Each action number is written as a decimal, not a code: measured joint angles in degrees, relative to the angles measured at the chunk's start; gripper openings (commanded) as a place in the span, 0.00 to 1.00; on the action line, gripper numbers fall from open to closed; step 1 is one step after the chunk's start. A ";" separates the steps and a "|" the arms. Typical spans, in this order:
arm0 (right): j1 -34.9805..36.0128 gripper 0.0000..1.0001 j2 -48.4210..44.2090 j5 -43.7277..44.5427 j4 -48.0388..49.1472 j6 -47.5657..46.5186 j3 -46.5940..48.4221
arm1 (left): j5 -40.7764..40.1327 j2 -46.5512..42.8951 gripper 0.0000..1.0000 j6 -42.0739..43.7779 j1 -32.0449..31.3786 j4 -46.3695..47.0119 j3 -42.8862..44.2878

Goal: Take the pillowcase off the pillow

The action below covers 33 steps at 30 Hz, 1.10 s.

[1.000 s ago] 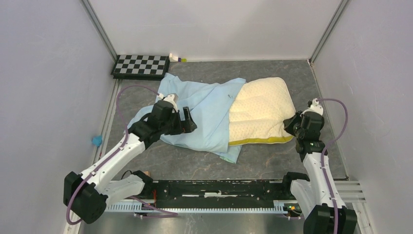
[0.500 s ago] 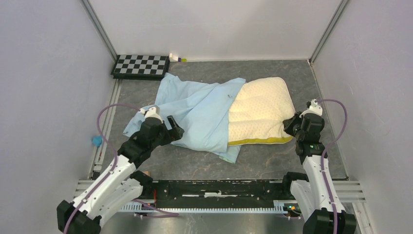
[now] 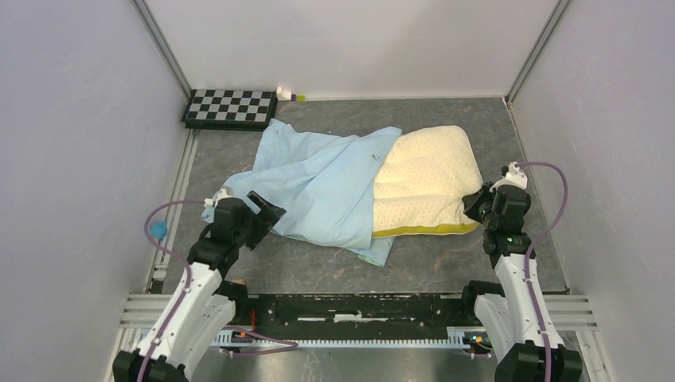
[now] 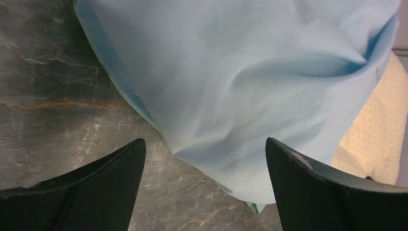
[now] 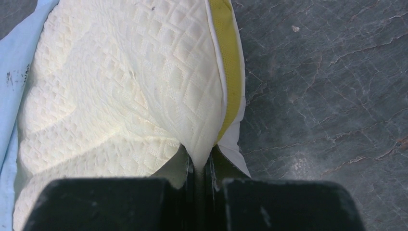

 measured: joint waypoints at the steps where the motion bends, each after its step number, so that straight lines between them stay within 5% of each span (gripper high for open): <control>1: 0.00 0.02 -0.20 -0.07 0.02 0.07 0.00 | 1.97 2.86 0.97 -1.33 0.11 1.46 -0.28; 4: 0.00 0.02 -0.52 -0.28 0.04 0.31 0.00 | 4.31 8.24 0.85 -3.78 0.11 3.78 -1.11; 6: 0.00 0.02 -0.68 -0.39 0.04 0.52 0.00 | 4.52 10.08 0.58 -4.96 0.11 4.76 -1.92; 9: 0.00 0.02 -0.85 -0.31 0.02 0.74 0.00 | 2.10 10.23 0.03 -6.45 0.17 7.26 -3.23; 15: 0.13 0.00 -2.12 1.64 -0.24 1.79 0.00 | -3.34 10.32 0.02 -7.02 1.14 10.43 -3.41; 23: 0.90 0.00 -4.02 12.28 -4.02 6.27 -0.61 | -17.11 -1.25 0.02 -6.58 1.01 5.03 0.85; 33: 1.16 0.00 -2.47 23.41 -6.01 11.21 -1.01 | -33.18 -0.52 0.02 -9.27 0.92 -7.69 11.74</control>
